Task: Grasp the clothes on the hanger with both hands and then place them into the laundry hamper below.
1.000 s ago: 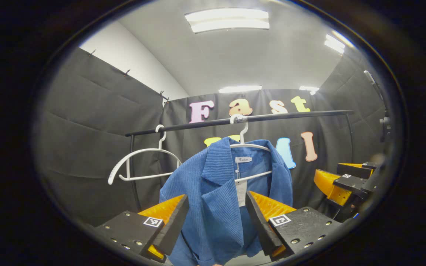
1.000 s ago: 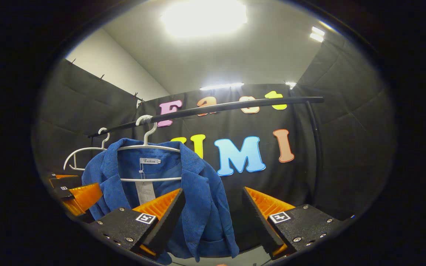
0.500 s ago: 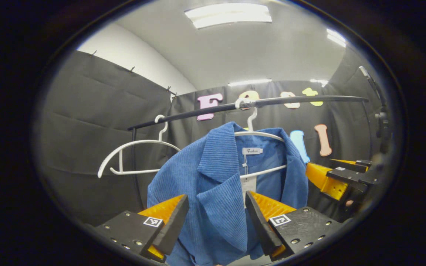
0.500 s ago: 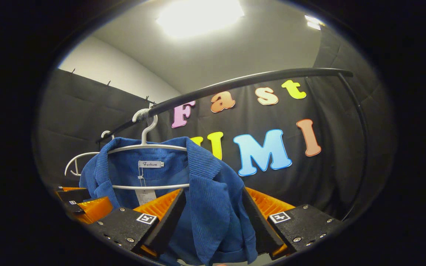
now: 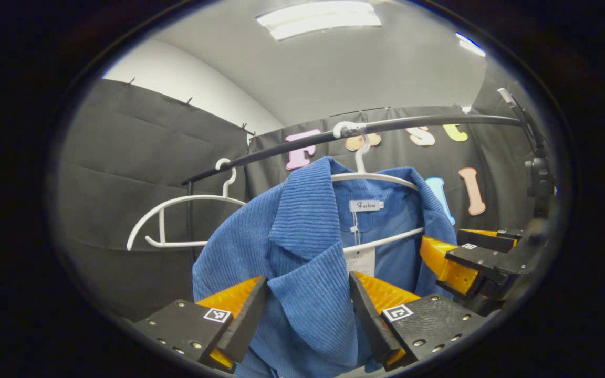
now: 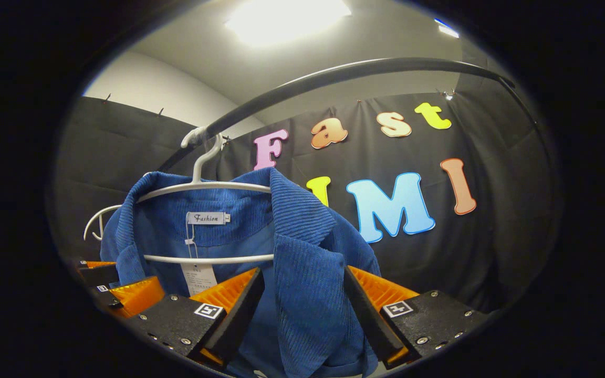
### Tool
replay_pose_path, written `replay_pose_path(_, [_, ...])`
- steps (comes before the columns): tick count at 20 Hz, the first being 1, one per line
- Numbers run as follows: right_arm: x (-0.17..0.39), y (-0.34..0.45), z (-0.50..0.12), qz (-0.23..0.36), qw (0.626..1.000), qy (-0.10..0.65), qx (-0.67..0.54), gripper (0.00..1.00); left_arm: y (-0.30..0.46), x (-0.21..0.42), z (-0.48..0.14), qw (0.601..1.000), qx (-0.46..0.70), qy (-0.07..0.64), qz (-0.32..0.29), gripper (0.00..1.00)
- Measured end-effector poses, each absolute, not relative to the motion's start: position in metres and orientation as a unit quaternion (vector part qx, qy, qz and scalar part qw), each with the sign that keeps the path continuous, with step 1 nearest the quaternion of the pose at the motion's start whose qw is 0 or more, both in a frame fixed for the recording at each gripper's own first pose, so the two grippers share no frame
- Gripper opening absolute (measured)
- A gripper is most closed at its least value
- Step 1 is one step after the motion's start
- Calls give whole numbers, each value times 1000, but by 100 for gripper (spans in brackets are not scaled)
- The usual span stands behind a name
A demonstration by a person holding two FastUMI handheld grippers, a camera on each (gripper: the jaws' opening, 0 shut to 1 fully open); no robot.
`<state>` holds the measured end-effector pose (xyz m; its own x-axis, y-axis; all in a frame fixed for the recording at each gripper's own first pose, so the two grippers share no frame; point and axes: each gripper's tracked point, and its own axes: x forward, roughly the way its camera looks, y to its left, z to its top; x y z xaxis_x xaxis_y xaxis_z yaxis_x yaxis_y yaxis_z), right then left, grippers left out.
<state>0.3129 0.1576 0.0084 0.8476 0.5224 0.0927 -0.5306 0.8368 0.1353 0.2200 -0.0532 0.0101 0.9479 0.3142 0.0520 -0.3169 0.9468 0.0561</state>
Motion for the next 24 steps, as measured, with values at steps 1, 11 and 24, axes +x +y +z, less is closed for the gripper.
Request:
replay_pose_path(1, [315, 158, 4, 271, 959, -24, 76, 94, -54, 221, 9, 986, 33, -22, 162, 88])
replay_pose_path(11, [311, 172, 0, 297, 952, -33, 65, 26, -48, 230, 2, 980, 63, -16, 186, 76])
replay_pose_path(24, [305, 156, 41, 285, 950, -117, 48, 4, -35, 204, 30, 983, 34, -36, 178, 1])
